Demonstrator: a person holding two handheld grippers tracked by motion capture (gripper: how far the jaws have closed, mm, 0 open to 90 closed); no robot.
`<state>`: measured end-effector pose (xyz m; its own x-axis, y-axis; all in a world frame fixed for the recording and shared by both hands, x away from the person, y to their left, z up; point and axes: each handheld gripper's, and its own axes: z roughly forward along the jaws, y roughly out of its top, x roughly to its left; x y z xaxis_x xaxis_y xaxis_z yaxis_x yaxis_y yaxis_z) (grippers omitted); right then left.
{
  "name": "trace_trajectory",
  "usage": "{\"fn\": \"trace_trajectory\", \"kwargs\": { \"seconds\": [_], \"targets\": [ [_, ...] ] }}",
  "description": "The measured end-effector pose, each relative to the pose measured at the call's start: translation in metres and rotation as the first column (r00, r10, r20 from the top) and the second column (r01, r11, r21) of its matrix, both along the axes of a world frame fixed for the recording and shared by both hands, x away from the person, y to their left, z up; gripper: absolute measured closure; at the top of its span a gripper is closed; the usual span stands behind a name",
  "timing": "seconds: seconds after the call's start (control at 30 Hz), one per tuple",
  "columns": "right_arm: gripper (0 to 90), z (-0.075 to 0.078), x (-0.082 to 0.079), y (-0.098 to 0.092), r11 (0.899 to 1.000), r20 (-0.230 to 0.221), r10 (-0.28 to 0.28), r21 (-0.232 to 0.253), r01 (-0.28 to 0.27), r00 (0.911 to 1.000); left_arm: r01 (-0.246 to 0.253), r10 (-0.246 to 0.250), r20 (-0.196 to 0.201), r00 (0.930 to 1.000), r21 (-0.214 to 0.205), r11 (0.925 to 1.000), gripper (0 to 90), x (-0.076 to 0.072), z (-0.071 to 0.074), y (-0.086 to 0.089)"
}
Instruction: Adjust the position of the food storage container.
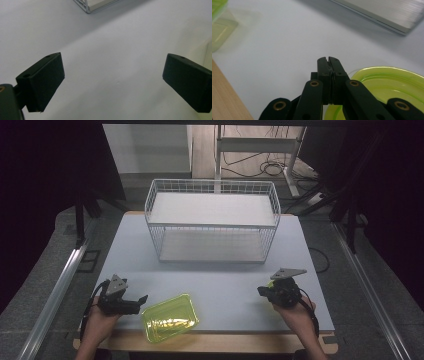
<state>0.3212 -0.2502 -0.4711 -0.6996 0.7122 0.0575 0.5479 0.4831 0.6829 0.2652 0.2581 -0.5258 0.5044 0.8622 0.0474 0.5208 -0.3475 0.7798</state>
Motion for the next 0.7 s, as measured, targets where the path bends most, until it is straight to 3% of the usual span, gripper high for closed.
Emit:
{"fn": "trace_trajectory", "kwargs": {
  "seconds": [0.17,0.3,0.43,0.5,0.57,0.7],
  "targets": [
    [87.6,0.000,0.003,-0.008,1.000,0.007,-0.030,0.000,0.030,0.9995,-0.003,0.003,-0.023,0.9997,-0.020,0.9998,4.0,0.000,0.003,0.000],
    [85.7,0.000,-0.001,-0.001,1.000,0.015,0.003,-0.011,-0.003,0.9999,0.003,-0.005,-0.072,0.9974,-0.031,0.9995,5.2,-0.003,0.010,0.003],
    [86.1,0.001,-0.004,0.007,0.999,0.020,0.032,0.000,-0.032,0.9993,0.020,-0.024,-0.062,0.9978,-0.071,0.9973,8.5,-0.013,0.019,0.007],
    [87.5,0.002,-0.007,0.011,0.999,0.024,0.050,0.000,-0.050,0.9984,0.005,-0.010,-0.058,0.9983,-0.079,0.9968,16.0,-0.020,0.022,0.010],
    [88.8,0.002,-0.008,0.014,0.998,0.026,0.063,0.001,-0.063,0.9977,0.007,-0.015,-0.067,0.9977,-0.117,0.9931,27.5,-0.027,0.025,0.014],
    [89.1,0.002,-0.011,0.019,0.996,0.020,0.086,0.018,-0.086,0.9961,0.011,-0.025,-0.099,0.9947,-0.147,0.9890,64.5,-0.043,0.029,0.015]
  ]
}}
